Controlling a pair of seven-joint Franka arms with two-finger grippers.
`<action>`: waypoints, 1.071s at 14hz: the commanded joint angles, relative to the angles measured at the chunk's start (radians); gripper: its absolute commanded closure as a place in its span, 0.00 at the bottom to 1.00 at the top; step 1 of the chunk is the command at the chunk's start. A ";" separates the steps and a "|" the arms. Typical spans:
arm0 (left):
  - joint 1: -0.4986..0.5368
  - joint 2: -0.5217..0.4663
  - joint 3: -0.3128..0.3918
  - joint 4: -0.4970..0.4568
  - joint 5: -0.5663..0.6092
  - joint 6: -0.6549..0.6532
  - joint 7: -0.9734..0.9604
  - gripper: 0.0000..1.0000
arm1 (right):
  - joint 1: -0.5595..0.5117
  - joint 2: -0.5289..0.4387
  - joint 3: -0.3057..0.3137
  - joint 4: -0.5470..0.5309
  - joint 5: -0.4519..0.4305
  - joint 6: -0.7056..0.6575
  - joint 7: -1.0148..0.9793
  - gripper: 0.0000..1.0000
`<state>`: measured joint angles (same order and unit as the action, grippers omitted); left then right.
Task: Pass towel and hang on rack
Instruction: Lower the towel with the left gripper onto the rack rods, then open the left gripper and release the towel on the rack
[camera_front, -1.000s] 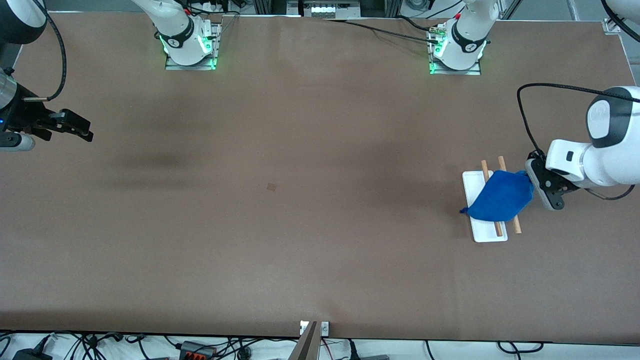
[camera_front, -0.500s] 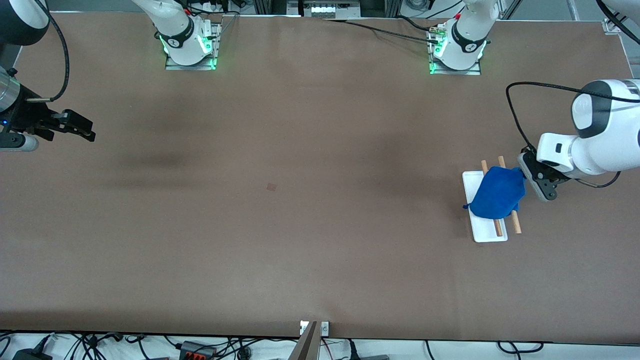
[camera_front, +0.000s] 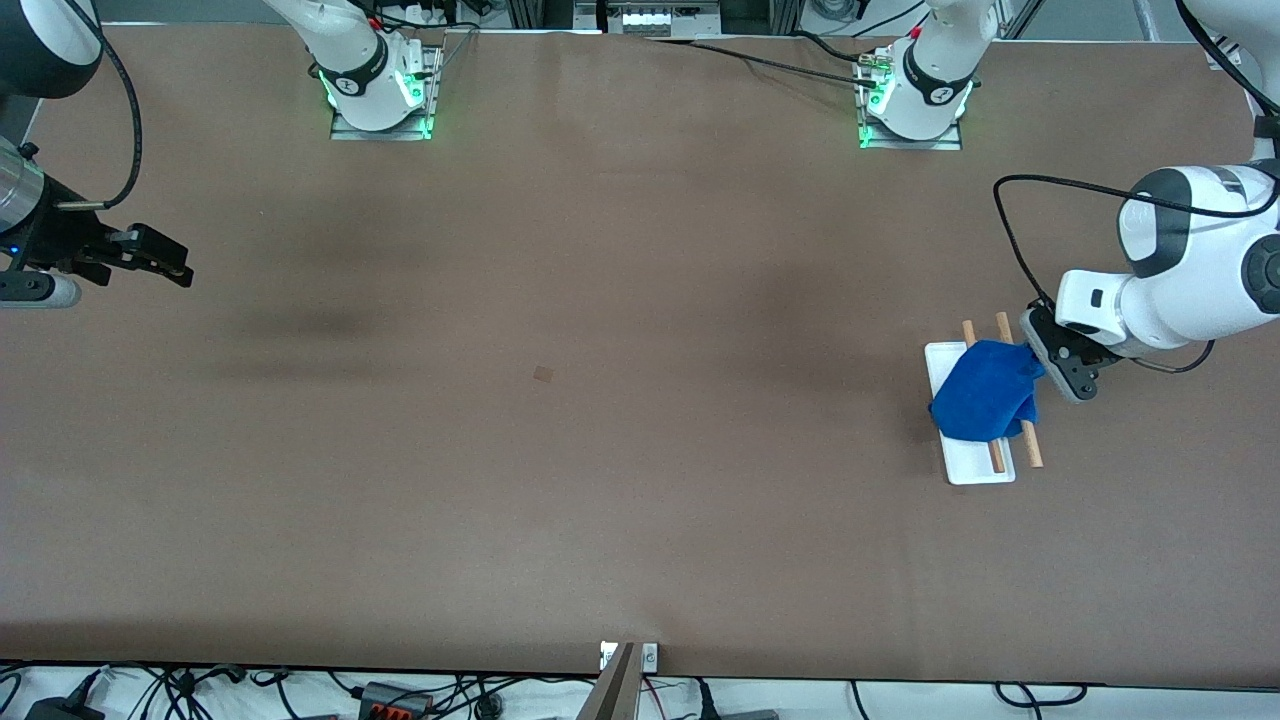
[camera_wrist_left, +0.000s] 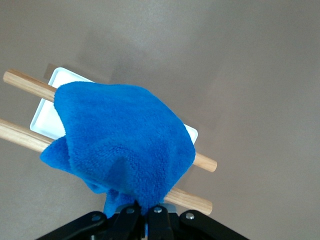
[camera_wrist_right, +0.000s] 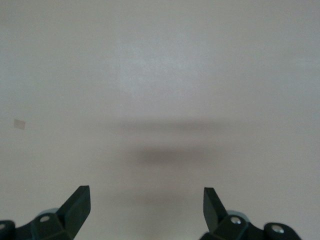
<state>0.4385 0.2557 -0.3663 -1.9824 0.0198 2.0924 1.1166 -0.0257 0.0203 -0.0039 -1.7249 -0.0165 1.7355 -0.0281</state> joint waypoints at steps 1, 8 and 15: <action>0.023 -0.036 -0.008 -0.029 -0.018 0.009 0.009 0.97 | -0.003 -0.003 0.005 0.007 0.000 -0.002 0.007 0.00; 0.046 -0.012 -0.008 -0.013 -0.020 0.017 0.023 0.53 | 0.003 -0.006 0.008 0.018 0.000 -0.011 0.008 0.00; 0.042 0.000 -0.008 0.085 -0.035 -0.106 0.015 0.00 | 0.007 -0.006 0.008 0.018 0.000 -0.013 0.007 0.00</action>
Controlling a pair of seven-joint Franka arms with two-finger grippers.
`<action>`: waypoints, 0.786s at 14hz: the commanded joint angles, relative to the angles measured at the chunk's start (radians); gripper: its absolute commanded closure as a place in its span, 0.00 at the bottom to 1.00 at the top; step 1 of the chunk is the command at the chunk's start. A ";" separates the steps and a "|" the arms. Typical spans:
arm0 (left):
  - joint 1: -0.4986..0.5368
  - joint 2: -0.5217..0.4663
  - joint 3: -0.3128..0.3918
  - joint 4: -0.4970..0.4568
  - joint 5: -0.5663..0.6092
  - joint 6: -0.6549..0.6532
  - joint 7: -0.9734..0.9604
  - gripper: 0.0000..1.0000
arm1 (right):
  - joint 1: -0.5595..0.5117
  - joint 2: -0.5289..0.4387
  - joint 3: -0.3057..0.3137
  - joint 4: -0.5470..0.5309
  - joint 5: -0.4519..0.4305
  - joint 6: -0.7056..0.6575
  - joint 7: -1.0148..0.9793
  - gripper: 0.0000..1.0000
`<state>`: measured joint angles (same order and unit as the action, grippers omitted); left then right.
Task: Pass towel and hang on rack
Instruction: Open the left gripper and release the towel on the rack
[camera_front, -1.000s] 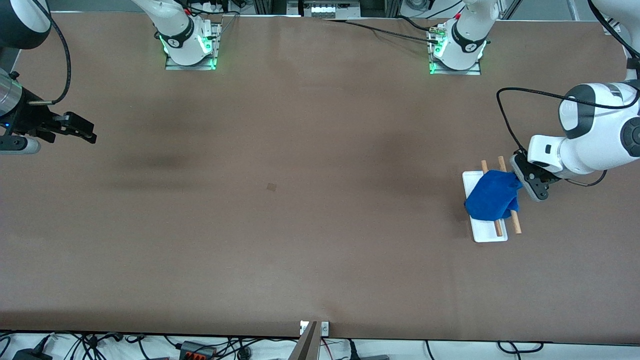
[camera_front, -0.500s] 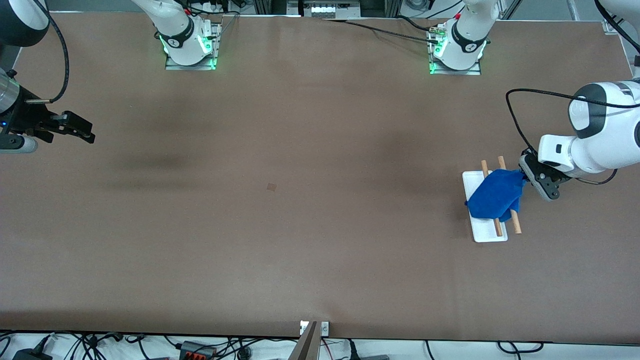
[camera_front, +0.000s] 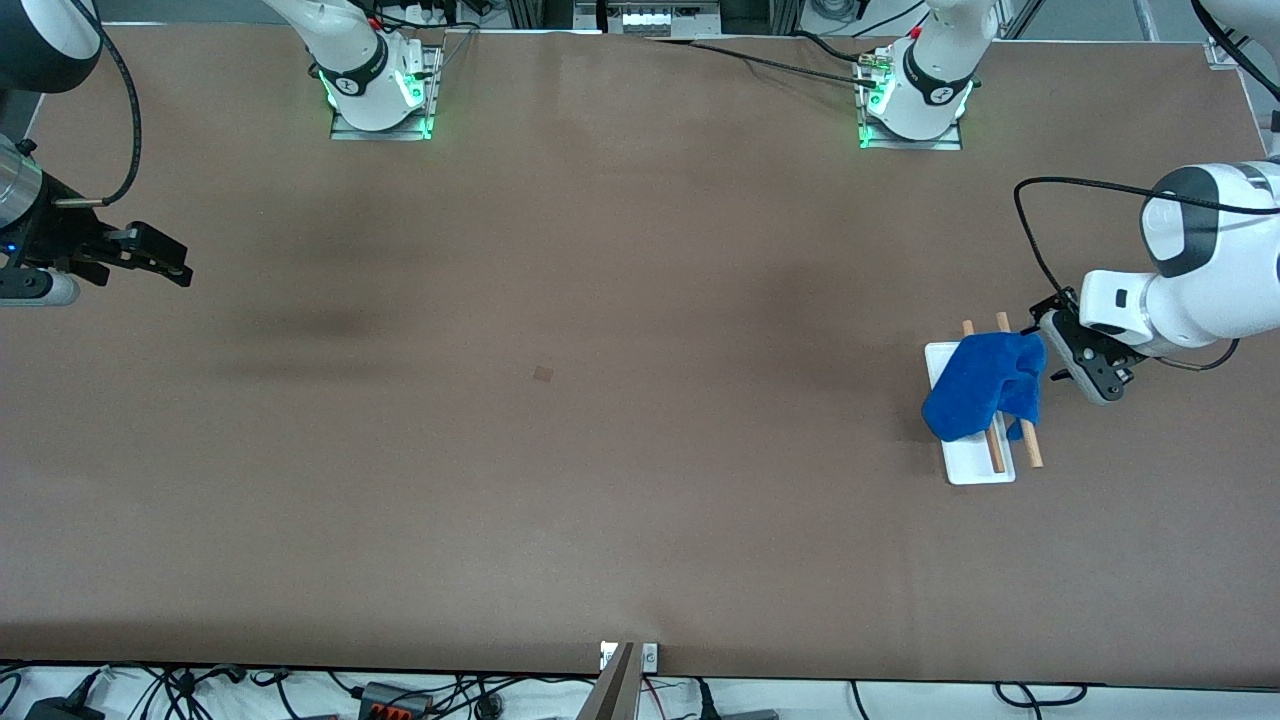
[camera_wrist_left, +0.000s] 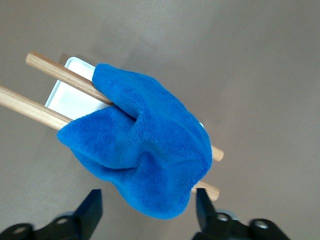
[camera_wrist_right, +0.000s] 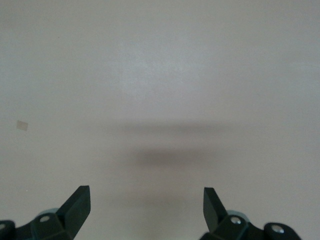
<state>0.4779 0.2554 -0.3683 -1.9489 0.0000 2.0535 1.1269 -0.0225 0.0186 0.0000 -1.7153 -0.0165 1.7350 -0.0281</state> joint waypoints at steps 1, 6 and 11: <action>0.004 0.001 -0.006 0.068 -0.015 -0.094 0.005 0.00 | 0.004 -0.005 0.003 0.010 0.000 -0.012 0.008 0.00; 0.008 0.001 -0.004 0.156 -0.015 -0.199 -0.034 0.00 | 0.004 -0.003 0.003 0.026 0.000 -0.011 0.004 0.00; -0.015 0.005 -0.004 0.293 -0.005 -0.349 -0.182 0.00 | 0.001 -0.006 0.002 0.030 -0.003 -0.021 -0.003 0.00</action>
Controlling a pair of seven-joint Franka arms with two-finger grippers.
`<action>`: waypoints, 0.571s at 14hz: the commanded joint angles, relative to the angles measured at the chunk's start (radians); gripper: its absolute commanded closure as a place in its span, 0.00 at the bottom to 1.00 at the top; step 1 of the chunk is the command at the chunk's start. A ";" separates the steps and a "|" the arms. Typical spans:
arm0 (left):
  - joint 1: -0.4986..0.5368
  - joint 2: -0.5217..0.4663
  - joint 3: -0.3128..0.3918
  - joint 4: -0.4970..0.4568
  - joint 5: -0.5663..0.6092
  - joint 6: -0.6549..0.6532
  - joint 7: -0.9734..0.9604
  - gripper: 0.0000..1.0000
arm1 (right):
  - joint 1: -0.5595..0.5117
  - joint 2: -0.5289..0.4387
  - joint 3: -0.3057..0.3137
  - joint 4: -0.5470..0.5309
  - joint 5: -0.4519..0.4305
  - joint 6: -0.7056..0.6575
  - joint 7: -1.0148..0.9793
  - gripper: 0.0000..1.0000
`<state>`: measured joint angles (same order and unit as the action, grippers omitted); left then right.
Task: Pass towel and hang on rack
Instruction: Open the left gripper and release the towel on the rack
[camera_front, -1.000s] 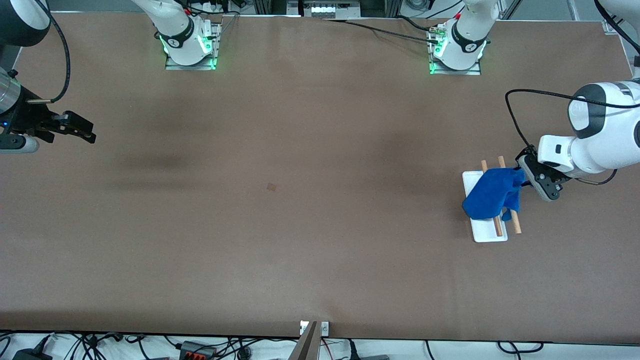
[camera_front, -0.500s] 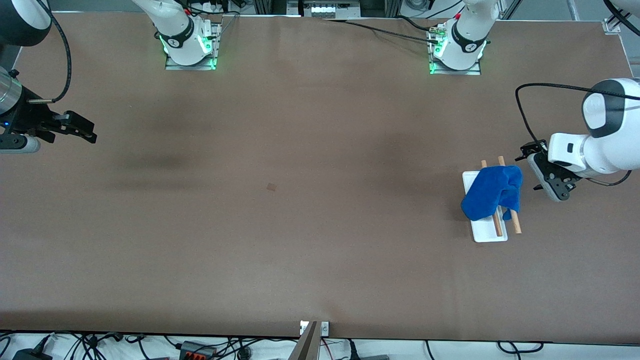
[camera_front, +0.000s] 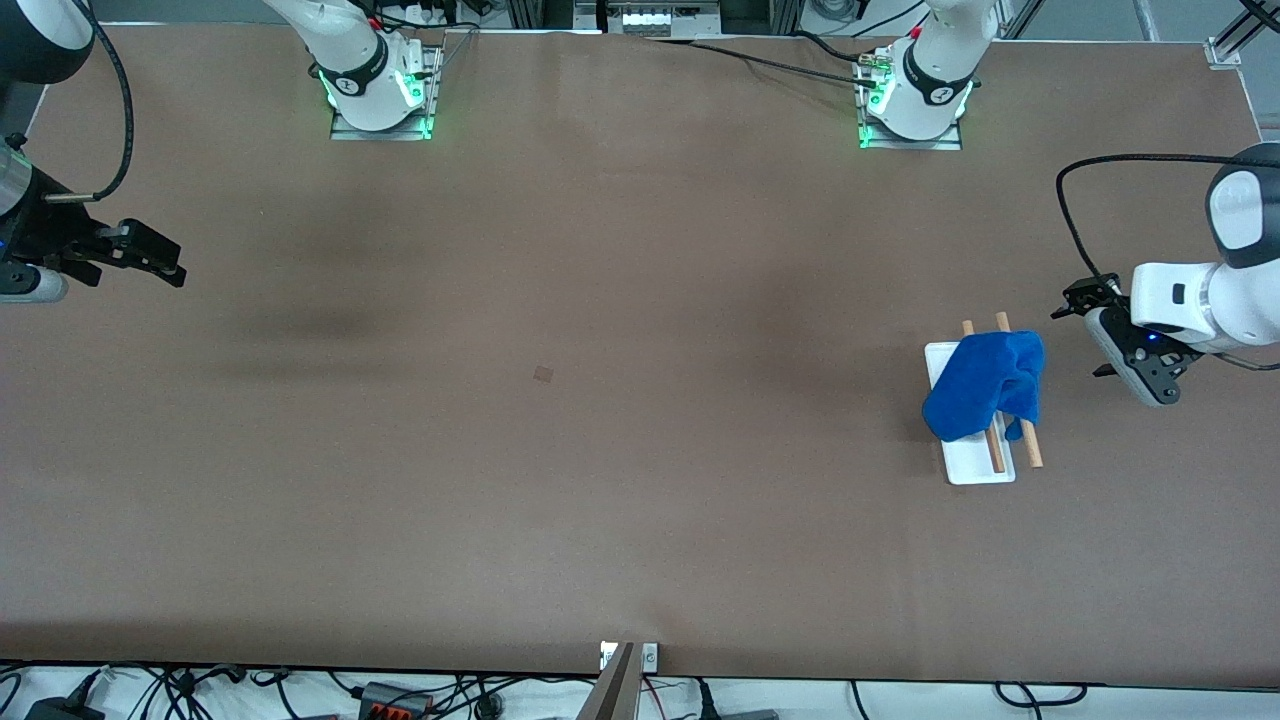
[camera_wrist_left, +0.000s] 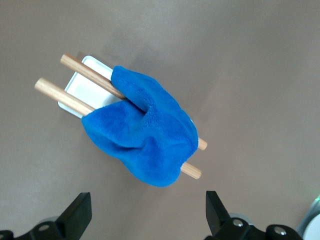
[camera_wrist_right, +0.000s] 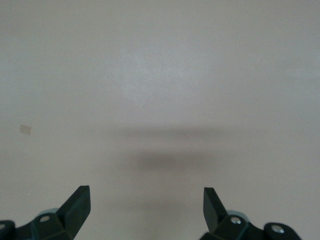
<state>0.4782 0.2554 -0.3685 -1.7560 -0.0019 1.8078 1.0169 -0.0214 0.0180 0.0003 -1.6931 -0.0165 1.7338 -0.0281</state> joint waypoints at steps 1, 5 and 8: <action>-0.041 0.027 -0.003 0.154 0.005 -0.134 -0.104 0.00 | 0.000 -0.006 0.001 0.007 -0.008 -0.037 0.002 0.00; -0.059 0.058 0.000 0.256 0.016 -0.220 -0.248 0.00 | 0.000 -0.013 0.001 -0.013 -0.010 -0.039 0.007 0.00; -0.076 0.058 -0.007 0.262 0.016 -0.223 -0.273 0.00 | 0.001 -0.023 0.001 -0.033 -0.010 -0.013 0.007 0.00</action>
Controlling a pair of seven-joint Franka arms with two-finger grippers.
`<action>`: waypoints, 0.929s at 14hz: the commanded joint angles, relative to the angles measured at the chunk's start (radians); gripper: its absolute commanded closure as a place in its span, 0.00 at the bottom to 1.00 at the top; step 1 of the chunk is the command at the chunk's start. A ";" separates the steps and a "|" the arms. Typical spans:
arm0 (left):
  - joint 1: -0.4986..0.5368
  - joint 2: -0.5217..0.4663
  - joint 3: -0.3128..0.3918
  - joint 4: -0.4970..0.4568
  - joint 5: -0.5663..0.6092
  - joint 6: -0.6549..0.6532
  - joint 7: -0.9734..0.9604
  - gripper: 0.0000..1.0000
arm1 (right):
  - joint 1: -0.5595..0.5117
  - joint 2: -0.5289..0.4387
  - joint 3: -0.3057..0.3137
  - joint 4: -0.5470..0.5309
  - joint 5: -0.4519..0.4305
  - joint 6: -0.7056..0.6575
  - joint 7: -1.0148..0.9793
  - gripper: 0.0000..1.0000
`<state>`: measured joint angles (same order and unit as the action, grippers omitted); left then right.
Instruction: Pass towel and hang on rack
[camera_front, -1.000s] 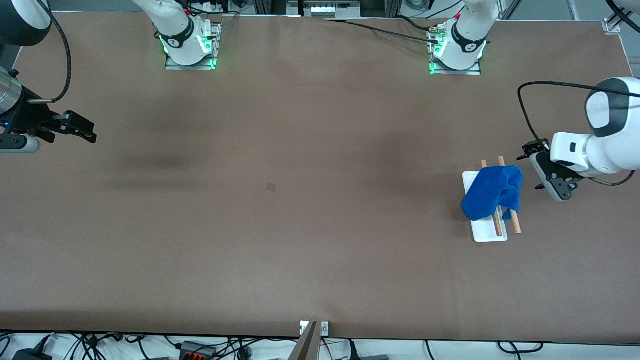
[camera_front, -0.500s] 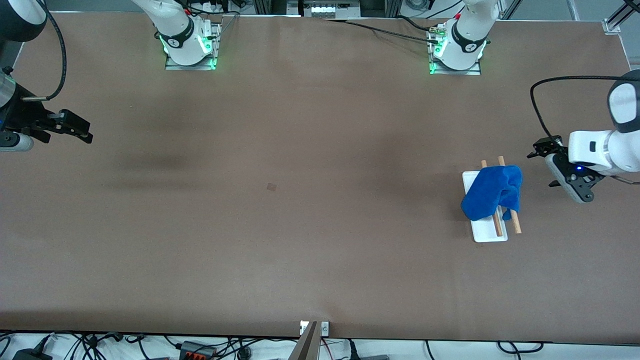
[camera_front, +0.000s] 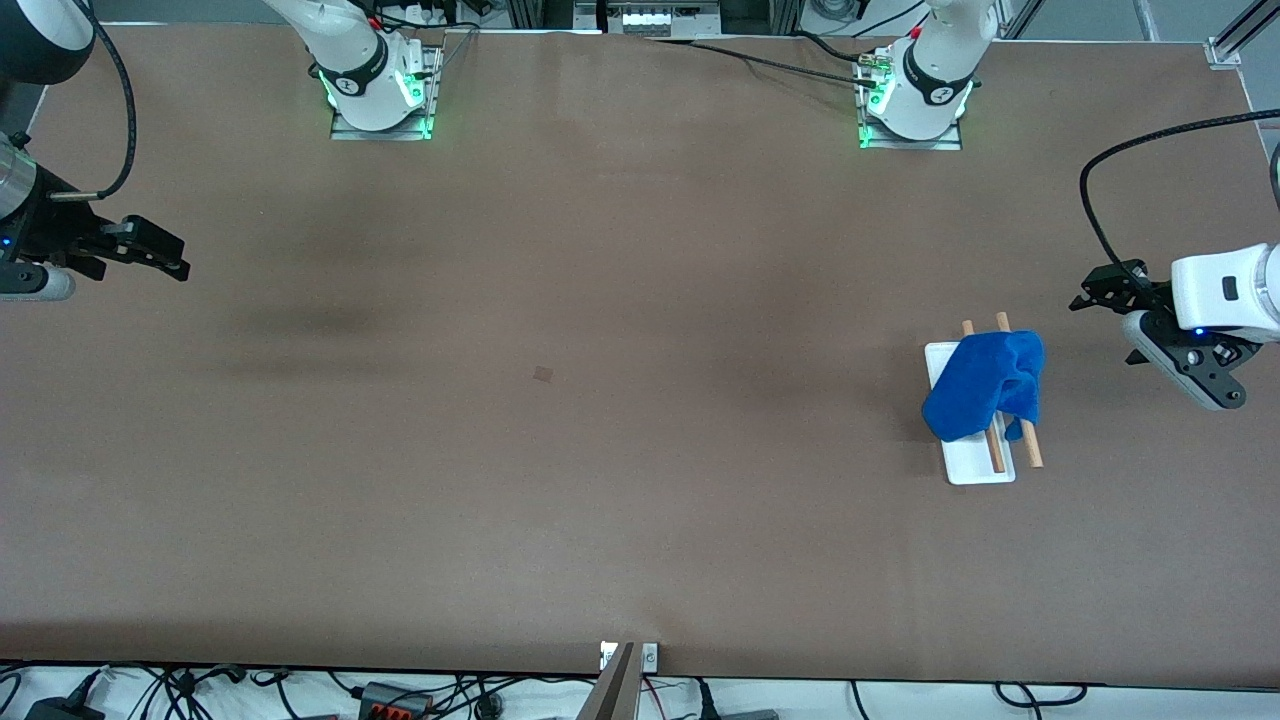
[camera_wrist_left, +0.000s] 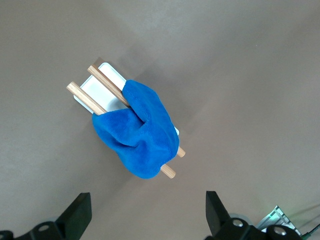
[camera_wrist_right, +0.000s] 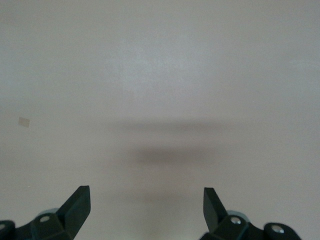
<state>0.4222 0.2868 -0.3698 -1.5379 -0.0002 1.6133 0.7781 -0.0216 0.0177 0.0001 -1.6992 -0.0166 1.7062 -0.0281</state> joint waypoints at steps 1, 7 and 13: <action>-0.023 0.026 0.000 0.057 0.011 -0.048 -0.058 0.00 | 0.000 -0.022 0.001 -0.027 -0.011 0.015 0.005 0.00; -0.169 -0.101 0.150 0.049 0.005 -0.081 -0.412 0.00 | -0.001 -0.021 -0.002 0.003 -0.008 0.000 -0.010 0.00; -0.229 -0.271 0.200 -0.183 0.003 0.079 -0.435 0.00 | 0.000 -0.021 0.000 0.004 -0.008 -0.002 -0.015 0.00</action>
<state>0.2013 0.0984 -0.1891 -1.6140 0.0002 1.6386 0.3525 -0.0220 0.0067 -0.0012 -1.6968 -0.0167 1.7098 -0.0292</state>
